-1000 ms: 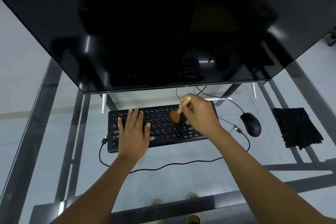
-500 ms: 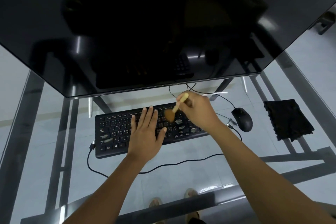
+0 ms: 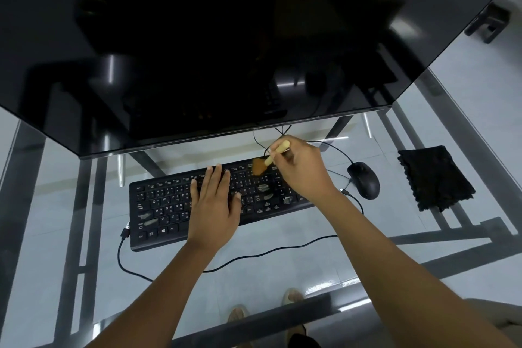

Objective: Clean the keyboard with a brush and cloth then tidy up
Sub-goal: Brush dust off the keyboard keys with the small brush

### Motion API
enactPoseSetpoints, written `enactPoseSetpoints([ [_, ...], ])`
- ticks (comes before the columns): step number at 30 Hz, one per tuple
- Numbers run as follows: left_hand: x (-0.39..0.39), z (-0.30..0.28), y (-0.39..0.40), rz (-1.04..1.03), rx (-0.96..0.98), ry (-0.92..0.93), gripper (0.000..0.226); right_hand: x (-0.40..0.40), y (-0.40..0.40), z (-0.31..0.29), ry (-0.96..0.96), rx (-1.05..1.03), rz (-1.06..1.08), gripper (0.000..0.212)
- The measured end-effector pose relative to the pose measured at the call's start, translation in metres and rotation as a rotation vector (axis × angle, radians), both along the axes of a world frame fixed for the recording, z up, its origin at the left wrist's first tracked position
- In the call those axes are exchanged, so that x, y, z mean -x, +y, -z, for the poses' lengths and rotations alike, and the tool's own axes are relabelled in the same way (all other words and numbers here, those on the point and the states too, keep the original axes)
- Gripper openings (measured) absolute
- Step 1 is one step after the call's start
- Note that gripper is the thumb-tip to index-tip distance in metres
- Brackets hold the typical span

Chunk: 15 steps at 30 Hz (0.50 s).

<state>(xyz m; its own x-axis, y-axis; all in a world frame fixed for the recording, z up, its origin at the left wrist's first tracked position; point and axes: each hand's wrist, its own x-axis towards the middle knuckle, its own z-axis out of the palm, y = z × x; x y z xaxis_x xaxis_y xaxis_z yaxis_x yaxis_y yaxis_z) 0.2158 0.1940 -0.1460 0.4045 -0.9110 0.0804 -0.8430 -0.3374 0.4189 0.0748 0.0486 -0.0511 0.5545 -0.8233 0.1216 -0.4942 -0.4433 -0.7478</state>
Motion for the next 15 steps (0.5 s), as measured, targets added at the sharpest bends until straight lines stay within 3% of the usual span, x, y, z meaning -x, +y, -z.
enactPoseSetpoints([
  [2, 0.006, 0.000, -0.003, 0.033, -0.010, -0.009, 0.061, 0.009, -0.008, 0.004, -0.005, 0.042, 0.056, 0.007],
  [5, 0.012, 0.000, -0.007, 0.067, -0.031, -0.027, 0.061, 0.022, -0.017, 0.001, -0.026, -0.095, 0.089, 0.009],
  [8, 0.013, 0.002, -0.007, 0.087, -0.079, -0.053, 0.064, 0.031, -0.021, -0.002, 0.048, -0.010, 0.125, 0.006],
  [11, 0.012, 0.003, -0.007, 0.102, -0.109, -0.080, 0.070, 0.042, -0.027, -0.002, -0.064, -0.076, 0.180, 0.005],
  [13, 0.012, 0.003, -0.006, 0.117, -0.113, -0.093, 0.076, 0.044, -0.028, -0.001, 0.024, -0.159, 0.085, 0.004],
  [15, 0.012, 0.002, -0.005, 0.125, -0.121, -0.112, 0.082, 0.047, -0.028, 0.001, 0.091, -0.054, 0.114, 0.003],
])
